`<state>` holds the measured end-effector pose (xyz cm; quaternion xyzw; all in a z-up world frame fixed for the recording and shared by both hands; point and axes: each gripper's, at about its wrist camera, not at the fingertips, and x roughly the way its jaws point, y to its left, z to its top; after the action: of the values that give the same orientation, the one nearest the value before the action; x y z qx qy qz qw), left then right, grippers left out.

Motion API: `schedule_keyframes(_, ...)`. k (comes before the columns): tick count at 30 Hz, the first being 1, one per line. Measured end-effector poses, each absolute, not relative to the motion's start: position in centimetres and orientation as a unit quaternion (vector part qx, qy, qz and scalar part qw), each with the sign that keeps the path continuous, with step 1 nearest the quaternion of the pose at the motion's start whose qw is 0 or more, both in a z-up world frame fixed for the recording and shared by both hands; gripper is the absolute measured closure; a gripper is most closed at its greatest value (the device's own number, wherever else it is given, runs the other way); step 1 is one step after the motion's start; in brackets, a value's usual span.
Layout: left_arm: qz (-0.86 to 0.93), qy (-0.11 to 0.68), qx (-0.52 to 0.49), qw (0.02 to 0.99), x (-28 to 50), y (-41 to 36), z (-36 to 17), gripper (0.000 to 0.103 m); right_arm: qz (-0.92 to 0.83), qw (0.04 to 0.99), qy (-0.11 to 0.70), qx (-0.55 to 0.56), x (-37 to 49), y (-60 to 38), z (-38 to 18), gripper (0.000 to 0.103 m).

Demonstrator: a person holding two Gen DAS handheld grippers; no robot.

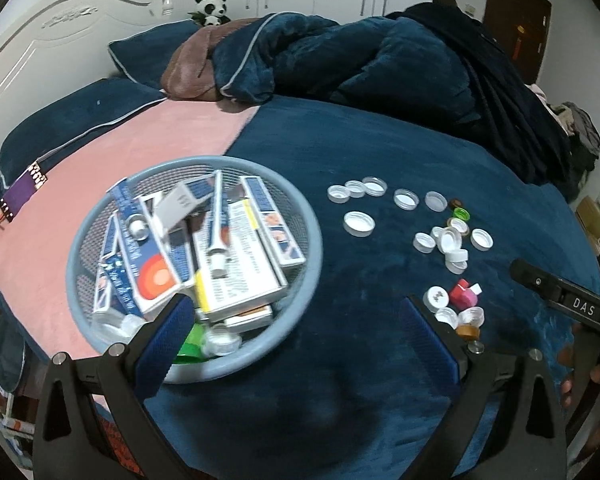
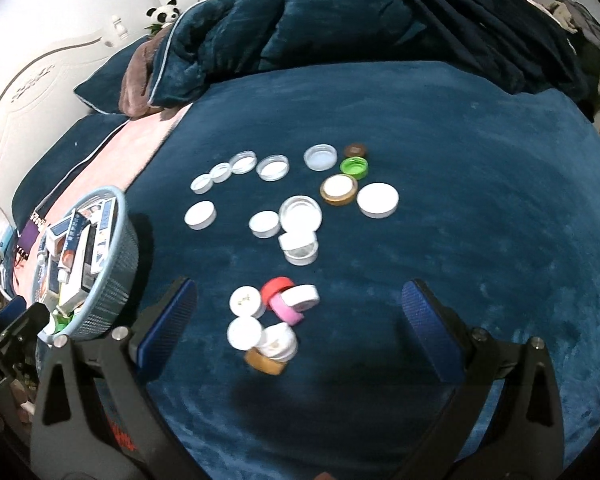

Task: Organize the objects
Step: 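Move both open tools back over the scattered caps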

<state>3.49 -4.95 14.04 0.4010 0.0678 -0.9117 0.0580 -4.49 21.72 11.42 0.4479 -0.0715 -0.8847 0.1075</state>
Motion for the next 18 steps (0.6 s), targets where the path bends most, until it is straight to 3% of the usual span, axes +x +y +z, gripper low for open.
schedule_keyframes(18,-0.902,0.049,0.429,0.007,0.3,0.4,11.7,0.001,-0.875,0.058,-0.111,0.468,-5.5,27.2,8.9,0.000)
